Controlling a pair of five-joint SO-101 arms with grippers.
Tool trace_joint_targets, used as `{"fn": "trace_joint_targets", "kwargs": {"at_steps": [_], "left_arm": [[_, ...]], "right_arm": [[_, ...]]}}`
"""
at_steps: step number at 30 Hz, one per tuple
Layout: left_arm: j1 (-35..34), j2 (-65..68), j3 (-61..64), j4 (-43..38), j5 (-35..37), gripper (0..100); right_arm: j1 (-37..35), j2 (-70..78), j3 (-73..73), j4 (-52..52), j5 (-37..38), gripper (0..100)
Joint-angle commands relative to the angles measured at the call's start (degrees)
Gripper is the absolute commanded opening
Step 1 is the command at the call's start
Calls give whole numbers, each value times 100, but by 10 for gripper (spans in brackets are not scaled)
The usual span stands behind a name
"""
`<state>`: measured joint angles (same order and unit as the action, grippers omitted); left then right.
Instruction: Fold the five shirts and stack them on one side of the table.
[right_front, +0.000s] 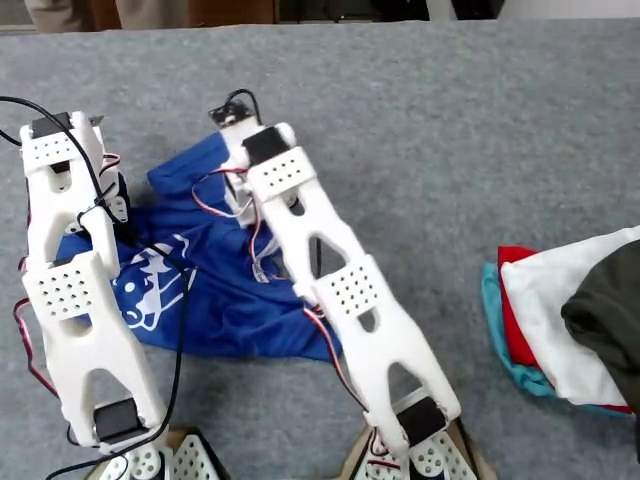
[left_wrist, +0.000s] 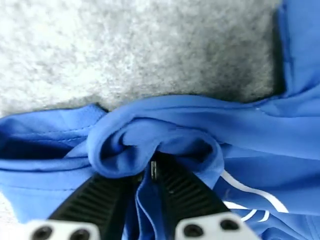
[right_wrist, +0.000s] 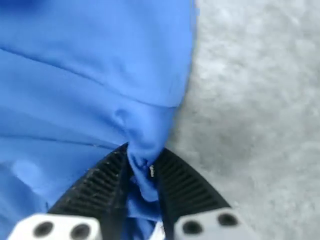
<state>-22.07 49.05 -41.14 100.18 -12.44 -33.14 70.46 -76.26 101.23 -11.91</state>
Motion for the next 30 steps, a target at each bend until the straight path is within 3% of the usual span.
{"fn": "trace_joint_targets", "kwargs": {"at_steps": [1, 5, 8, 15, 20, 23, 30], "left_arm": [[-26, -435, 9, 62, -35, 20], [35, -435, 290, 62, -35, 20], [176, -435, 545, 62, -35, 20], [484, -435, 879, 62, -35, 20], [484, -435, 835, 62, -35, 20], [448, -435, 844, 62, -35, 20], [448, -435, 870, 62, -35, 20]], "right_arm": [[295, -1226, 1323, 132, -70, 4], [295, -2510, 3626, 123, -35, 4], [295, -3363, 4963, 97, 492, 4], [338, -4593, 6589, 0, 932, 38], [743, -4664, 6281, -53, 958, 284], [857, -4708, 5657, 114, 1354, 373], [892, -4558, 3829, -308, 1301, 270]]}}
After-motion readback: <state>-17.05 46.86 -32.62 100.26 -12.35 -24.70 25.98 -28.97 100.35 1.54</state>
